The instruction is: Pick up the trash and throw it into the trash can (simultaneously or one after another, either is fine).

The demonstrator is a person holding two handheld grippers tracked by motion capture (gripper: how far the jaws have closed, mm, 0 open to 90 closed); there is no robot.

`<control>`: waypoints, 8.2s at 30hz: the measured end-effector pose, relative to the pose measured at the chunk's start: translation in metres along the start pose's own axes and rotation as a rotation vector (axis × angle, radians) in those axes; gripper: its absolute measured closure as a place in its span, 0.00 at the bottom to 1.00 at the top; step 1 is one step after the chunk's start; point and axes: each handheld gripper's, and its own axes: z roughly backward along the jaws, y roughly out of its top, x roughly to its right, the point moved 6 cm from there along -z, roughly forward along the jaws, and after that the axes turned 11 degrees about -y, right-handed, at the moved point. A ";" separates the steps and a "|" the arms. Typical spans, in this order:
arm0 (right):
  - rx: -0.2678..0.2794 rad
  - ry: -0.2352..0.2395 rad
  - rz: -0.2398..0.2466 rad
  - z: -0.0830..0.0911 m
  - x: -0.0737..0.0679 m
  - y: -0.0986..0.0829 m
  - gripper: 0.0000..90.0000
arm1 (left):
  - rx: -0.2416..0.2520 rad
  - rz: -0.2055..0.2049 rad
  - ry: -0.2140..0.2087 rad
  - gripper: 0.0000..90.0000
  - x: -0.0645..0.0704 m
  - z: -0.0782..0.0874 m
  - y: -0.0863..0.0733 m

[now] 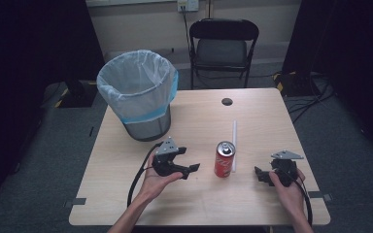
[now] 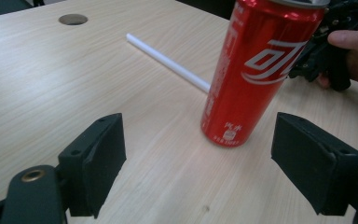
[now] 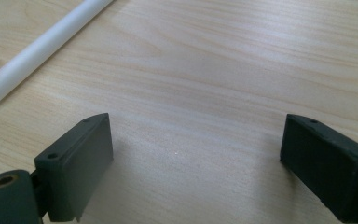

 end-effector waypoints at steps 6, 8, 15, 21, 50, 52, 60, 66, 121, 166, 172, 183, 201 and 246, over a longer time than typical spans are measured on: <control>-0.001 0.000 -0.002 0.000 0.000 0.000 0.09 | 0.022 -0.008 -0.023 0.19 0.006 -0.012 0.009; -0.001 0.000 -0.001 0.000 0.000 0.000 0.09 | 0.012 -0.004 -0.051 0.19 0.009 -0.025 0.007; -0.001 0.000 -0.003 0.000 0.000 0.000 0.09 | 0.023 0.001 -0.103 0.18 0.015 -0.044 0.011; 0.000 0.000 0.000 0.000 0.000 0.000 0.09 | 0.022 -0.022 -0.122 0.18 0.018 -0.058 0.010; 0.000 0.000 0.000 0.000 0.000 0.000 0.09 | -0.080 -0.064 -0.102 0.26 0.014 -0.112 -0.004; 0.000 0.000 0.000 0.000 0.000 0.000 0.09 | -0.083 -0.068 -0.099 0.27 0.014 -0.113 -0.004; 0.000 0.000 0.000 0.000 0.000 0.000 0.09 | -0.088 -0.078 -0.102 0.37 0.015 -0.113 -0.003; -0.001 0.000 -0.001 0.000 0.000 0.000 0.09 | -0.088 -0.077 -0.119 0.38 0.017 -0.109 -0.001; -0.001 0.000 -0.001 0.000 0.000 0.000 0.09 | 0.010 -0.084 -0.088 0.38 0.002 0.007 0.039; 0.000 0.000 -0.001 0.000 0.000 0.000 0.09 | 0.136 -0.068 -0.058 0.38 -0.013 0.069 0.094; 0.000 0.000 -0.001 0.000 0.000 0.000 0.09 | 0.151 -0.080 -0.050 0.38 -0.013 0.077 0.104; 0.000 0.000 -0.001 0.000 0.000 0.000 0.09 | 0.181 -0.098 -0.029 0.38 -0.015 0.091 0.119; 0.000 0.000 0.000 0.000 0.000 0.000 0.09 | 0.239 -0.099 0.001 0.38 -0.029 0.117 0.153; 0.000 0.000 0.000 0.000 0.000 0.000 0.09 | 0.358 -0.036 0.311 0.38 -0.123 0.197 0.183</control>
